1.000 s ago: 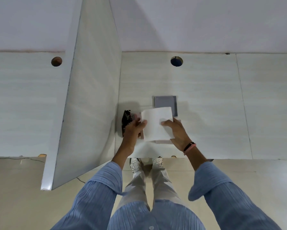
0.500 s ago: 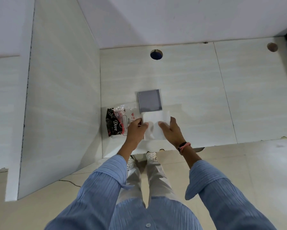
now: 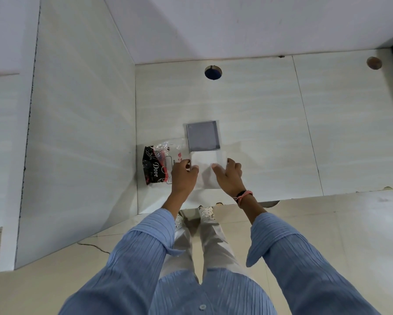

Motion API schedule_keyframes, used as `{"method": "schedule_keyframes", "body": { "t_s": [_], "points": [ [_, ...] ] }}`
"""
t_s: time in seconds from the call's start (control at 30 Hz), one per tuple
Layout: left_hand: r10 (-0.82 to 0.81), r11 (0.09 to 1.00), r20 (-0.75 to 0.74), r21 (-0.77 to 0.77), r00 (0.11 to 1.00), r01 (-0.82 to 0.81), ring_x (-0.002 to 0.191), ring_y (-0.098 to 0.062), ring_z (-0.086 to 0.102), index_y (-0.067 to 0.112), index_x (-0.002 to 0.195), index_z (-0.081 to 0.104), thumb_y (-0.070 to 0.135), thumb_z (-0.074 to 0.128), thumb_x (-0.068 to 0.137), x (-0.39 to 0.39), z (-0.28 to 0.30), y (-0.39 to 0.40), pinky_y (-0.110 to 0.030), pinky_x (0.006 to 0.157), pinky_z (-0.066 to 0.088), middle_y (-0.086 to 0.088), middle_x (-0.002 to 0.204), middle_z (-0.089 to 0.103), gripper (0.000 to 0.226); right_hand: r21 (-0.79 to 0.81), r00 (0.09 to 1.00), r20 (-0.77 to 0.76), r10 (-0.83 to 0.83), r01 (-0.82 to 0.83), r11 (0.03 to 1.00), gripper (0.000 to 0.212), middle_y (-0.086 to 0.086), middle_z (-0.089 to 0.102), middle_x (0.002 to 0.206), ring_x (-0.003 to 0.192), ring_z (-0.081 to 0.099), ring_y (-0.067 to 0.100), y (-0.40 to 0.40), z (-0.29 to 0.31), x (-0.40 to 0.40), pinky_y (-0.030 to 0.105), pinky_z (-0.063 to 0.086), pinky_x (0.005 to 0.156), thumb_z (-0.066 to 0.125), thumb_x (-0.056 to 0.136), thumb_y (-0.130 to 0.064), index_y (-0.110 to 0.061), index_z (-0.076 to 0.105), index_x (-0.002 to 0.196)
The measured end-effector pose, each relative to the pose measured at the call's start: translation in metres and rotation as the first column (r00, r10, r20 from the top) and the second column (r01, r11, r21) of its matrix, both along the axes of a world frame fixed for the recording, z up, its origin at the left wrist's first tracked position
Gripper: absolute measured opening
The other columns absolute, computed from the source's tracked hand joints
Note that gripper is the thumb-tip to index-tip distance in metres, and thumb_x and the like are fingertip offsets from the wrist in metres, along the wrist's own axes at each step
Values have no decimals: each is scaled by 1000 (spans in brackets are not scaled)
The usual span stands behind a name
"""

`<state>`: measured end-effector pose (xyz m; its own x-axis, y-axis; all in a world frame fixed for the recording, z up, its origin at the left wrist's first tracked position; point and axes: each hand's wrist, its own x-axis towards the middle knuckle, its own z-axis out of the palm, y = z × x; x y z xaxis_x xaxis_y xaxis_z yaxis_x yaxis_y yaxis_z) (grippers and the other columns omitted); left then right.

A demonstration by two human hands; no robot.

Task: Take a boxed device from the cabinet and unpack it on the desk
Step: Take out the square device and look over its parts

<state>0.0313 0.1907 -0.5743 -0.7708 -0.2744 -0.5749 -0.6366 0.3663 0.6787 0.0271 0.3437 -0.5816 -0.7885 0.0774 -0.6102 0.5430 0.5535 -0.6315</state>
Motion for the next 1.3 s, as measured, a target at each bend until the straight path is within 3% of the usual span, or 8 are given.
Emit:
{"method": "schedule_keyframes", "body": {
  "t_s": [0.1,0.2,0.27,0.37,0.43,0.6,0.97,1.3],
  "points": [
    [-11,995,-30,-99,999,8,112,-32,60,5,137,55,27,63,94,5,1,-2,-48,99,51,-17,130,56,49,36,997,-73,-13,16,999,68,20,36,149,137,34,40,7,6,0,53,33,112,56,99,-40,-3,31,151],
    [-145,975,-247,-202,958,95,116,-31,57,5,131,58,14,64,94,12,11,-2,-44,99,52,-17,127,54,39,210,914,-384,130,-51,976,52,18,52,135,121,49,38,18,13,4,47,42,97,61,96,-29,-4,48,140],
    [-351,920,-327,-294,878,258,116,-31,57,3,124,63,4,61,92,13,15,-1,-41,100,51,-15,123,54,33,305,842,-450,298,-169,937,39,14,60,127,115,52,36,24,16,4,46,46,91,62,93,-21,-9,60,130],
    [-623,767,-265,-391,736,508,119,-30,53,2,125,65,0,60,91,10,17,2,-36,102,49,-14,126,54,35,393,785,-356,508,-367,843,33,7,66,125,116,52,35,26,19,5,43,40,87,64,91,-21,-15,67,124],
    [-684,711,-186,-386,705,588,124,-30,48,3,131,62,3,61,93,7,16,5,-38,105,49,-12,135,50,38,417,763,-284,580,-446,792,35,5,65,130,121,50,34,25,17,5,43,36,90,65,91,-26,-17,68,125],
    [-704,682,-121,-388,700,620,127,-27,46,5,132,60,5,59,95,2,9,8,-40,105,50,-10,139,46,38,508,724,-192,662,-504,699,36,7,61,138,128,48,36,23,6,4,49,35,98,63,92,-26,-18,68,127],
    [-728,644,25,-317,685,696,128,-29,50,10,145,49,3,62,90,-2,-14,7,-42,105,50,-8,147,42,57,585,702,-111,703,-525,618,35,4,61,134,123,49,35,13,-3,0,47,33,91,62,88,-22,-18,67,122],
    [-741,515,191,-454,644,727,123,-26,52,7,136,50,0,68,87,-9,-25,24,-37,82,57,-10,140,40,53,614,718,-6,696,-547,569,34,3,59,127,117,49,32,5,-22,-6,49,36,89,58,86,-13,-20,66,118]
  ]
}}
